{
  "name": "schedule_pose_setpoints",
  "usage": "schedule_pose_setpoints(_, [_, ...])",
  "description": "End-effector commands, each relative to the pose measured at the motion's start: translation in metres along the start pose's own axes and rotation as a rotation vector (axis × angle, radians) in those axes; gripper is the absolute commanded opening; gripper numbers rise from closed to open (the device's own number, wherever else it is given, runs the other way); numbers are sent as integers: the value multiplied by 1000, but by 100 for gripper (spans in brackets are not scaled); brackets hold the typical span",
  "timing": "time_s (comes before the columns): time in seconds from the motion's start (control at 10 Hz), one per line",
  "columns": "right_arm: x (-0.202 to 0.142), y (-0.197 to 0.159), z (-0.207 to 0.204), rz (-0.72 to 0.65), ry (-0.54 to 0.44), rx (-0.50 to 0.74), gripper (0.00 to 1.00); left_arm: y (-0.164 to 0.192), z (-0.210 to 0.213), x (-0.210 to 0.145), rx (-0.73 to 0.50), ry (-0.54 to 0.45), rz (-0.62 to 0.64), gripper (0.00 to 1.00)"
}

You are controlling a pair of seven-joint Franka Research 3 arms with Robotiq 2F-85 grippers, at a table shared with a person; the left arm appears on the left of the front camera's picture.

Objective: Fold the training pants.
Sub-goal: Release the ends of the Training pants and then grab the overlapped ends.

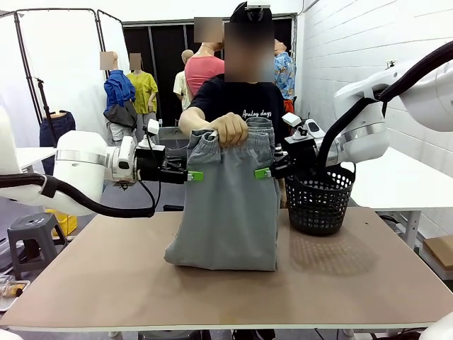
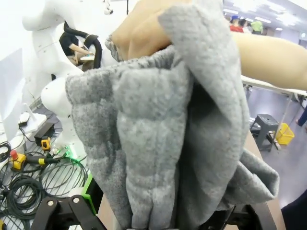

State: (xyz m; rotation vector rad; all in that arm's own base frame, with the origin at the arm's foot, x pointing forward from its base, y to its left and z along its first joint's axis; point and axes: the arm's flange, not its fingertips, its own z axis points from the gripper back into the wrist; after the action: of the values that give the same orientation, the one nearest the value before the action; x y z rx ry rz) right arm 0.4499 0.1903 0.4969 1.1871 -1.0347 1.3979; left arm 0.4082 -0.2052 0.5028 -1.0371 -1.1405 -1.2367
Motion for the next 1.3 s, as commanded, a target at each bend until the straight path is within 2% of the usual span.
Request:
schedule_pose_setpoints(0.0, [-2,-4,-13,-6,-52,28,100,6,-7,5,-36,10,-17,100])
schedule_pose_setpoints(0.4, [1,-10,-20,-32,-105,11,100,12,-27,5,34,-19,-16,100])
schedule_pose_setpoints(0.6, [3,-12,-19,-45,-132,-10,100,15,-36,4,0,-41,-21,100])
schedule_pose_setpoints(0.7, [2,-15,-18,-47,-121,-16,95,17,-37,5,-14,-82,-24,100])
schedule_pose_setpoints(0.8, [0,-19,-15,-63,-116,-29,75,19,-36,5,14,-100,-21,84])
schedule_pose_setpoints(1.1, [0,-22,-12,-84,-105,-45,15,21,-30,1,36,-112,-8,25])
schedule_pose_setpoints(1.2, [0,-25,-12,-88,-105,-52,0,22,-27,1,48,-91,-7,5])
